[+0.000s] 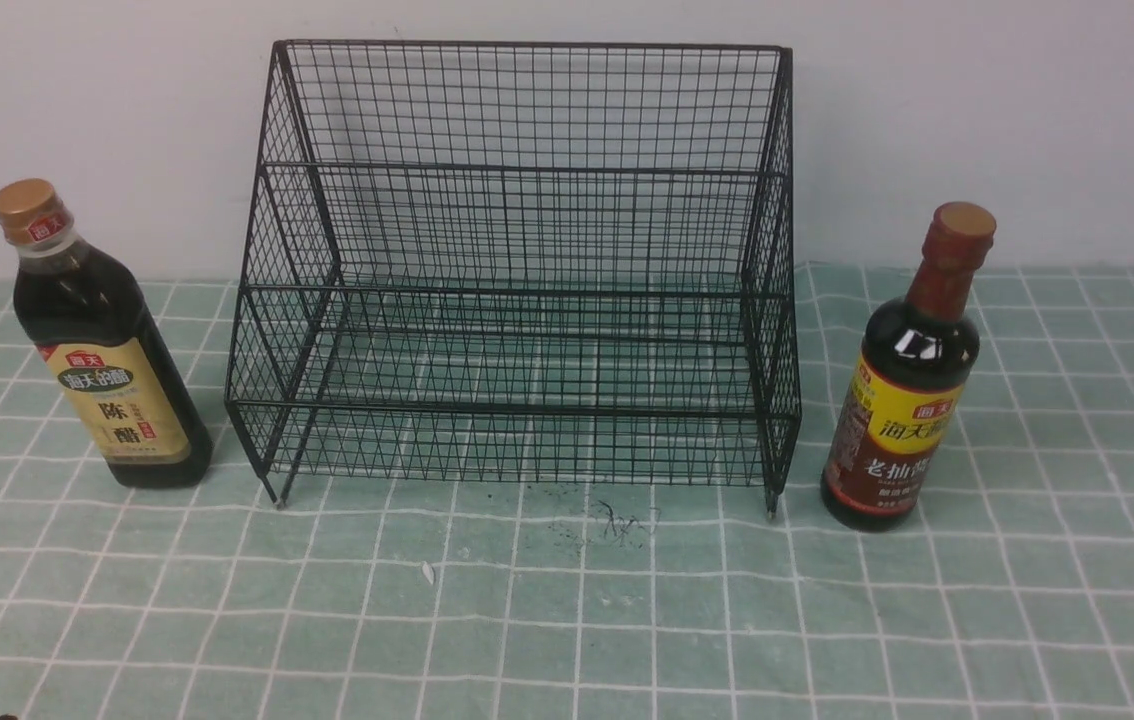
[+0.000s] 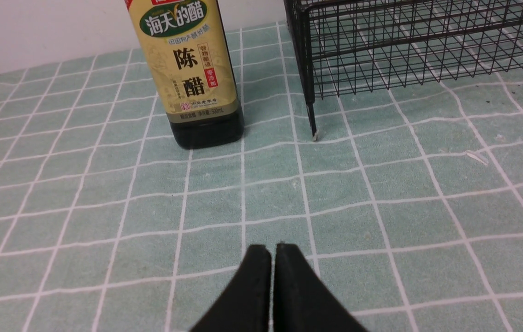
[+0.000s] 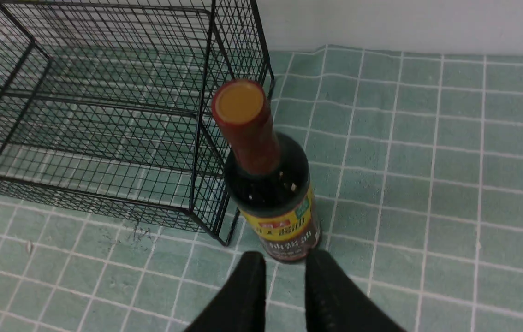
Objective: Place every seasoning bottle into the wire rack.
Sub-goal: Use the right arm to grab the condiment bottle closest to it
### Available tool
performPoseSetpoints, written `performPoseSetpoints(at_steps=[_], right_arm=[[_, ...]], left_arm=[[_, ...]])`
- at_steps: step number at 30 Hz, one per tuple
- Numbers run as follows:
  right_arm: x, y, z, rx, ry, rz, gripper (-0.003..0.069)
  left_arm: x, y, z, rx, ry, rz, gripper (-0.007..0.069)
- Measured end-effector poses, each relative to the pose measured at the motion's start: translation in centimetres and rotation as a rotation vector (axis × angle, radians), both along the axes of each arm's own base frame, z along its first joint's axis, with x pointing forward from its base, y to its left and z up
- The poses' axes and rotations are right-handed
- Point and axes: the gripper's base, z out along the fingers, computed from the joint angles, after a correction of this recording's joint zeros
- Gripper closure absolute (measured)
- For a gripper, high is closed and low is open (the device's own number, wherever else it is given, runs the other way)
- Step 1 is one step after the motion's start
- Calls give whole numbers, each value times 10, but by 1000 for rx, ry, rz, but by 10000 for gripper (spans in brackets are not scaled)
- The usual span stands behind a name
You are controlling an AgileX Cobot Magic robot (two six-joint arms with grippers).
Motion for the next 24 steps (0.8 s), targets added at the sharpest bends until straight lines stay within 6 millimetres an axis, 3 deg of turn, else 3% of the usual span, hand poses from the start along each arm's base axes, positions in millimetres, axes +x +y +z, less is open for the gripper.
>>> performPoseSetpoints(at_steps=[3, 4, 5, 9, 13, 20, 24], right_arm=[[31, 14, -1, -45, 31, 67, 386], [33, 15, 0, -47, 28, 71, 378], [47, 24, -5, -73, 51, 95, 314], [74, 41, -22, -136, 85, 98, 167], [93, 56, -41, -164, 112, 98, 85], [123, 67, -76, -194, 151, 97, 88], [130, 67, -87, -209, 184, 72, 205]], left_arm=[[0, 0, 0, 0, 0, 0, 631], [0, 0, 0, 0, 0, 0, 631], [0, 0, 0, 0, 0, 0, 631], [0, 0, 0, 0, 0, 0, 631], [0, 0, 0, 0, 0, 0, 631], [0, 0, 0, 0, 0, 0, 631], [0, 0, 0, 0, 0, 0, 631]])
